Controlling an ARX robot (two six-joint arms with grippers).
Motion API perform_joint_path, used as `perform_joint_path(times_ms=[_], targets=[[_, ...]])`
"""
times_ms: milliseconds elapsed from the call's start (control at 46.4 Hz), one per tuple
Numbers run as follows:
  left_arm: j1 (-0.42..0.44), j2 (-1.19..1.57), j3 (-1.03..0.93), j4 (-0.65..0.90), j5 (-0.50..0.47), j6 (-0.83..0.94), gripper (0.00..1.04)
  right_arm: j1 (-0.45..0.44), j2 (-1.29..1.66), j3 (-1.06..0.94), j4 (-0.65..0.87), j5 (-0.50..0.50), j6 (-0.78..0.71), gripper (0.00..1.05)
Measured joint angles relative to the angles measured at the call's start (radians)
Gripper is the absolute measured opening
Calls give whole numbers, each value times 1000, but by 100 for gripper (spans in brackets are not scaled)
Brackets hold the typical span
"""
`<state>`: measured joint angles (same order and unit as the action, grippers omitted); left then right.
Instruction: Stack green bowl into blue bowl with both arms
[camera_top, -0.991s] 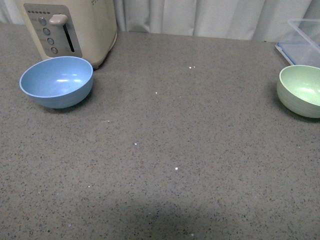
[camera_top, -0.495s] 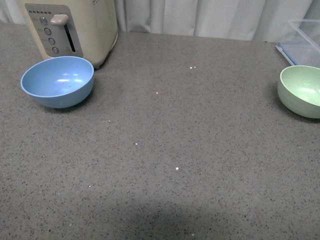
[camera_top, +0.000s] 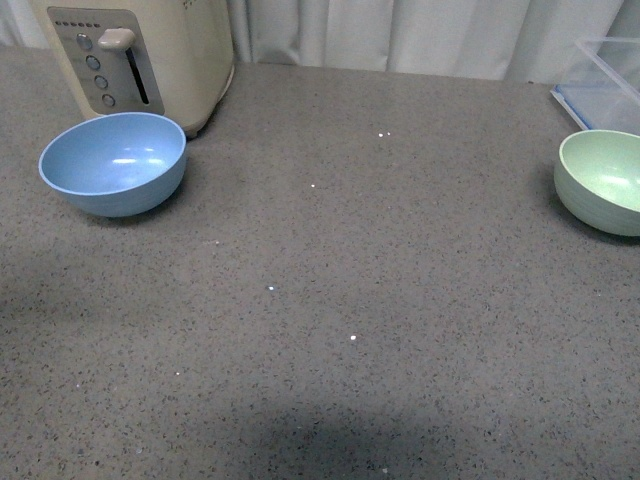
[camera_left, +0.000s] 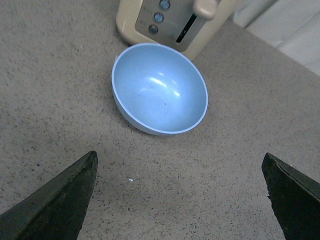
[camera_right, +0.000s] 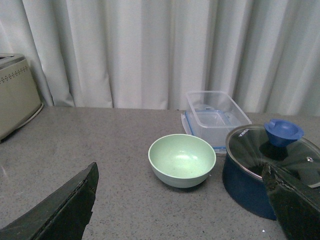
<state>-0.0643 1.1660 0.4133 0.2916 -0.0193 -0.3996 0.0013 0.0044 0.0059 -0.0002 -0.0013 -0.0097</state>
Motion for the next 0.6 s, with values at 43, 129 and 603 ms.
perform_joint_path(times_ms=[43, 129, 603], targets=[[-8, 62, 35, -11, -6, -27, 98, 0, 0, 0, 0, 0, 0, 96], [-17, 165, 96, -35, -11, -70, 98, 0, 0, 0, 0, 0, 0, 96], [-16, 525, 410, -279, -41, -408, 98, 0, 0, 0, 0, 0, 0, 96]])
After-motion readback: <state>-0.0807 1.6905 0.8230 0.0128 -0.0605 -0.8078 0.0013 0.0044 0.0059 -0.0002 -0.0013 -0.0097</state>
